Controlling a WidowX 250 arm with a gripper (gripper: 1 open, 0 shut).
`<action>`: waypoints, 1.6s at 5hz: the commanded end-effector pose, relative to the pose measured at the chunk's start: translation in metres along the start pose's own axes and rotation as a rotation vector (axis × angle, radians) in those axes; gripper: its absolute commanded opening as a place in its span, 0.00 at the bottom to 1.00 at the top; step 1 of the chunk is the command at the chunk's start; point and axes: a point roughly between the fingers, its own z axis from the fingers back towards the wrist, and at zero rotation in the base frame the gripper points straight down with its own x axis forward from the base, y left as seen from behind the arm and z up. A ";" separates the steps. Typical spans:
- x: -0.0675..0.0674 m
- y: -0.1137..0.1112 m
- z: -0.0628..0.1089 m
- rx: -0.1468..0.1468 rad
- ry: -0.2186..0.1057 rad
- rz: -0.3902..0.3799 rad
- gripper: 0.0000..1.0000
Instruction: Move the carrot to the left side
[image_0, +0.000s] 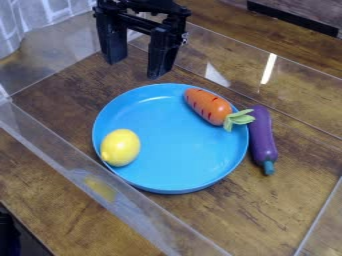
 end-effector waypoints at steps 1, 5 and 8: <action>0.000 -0.006 -0.002 -0.002 0.010 -0.003 1.00; 0.061 -0.032 -0.040 0.019 -0.033 -0.273 1.00; 0.090 -0.051 -0.071 0.038 -0.059 -0.232 1.00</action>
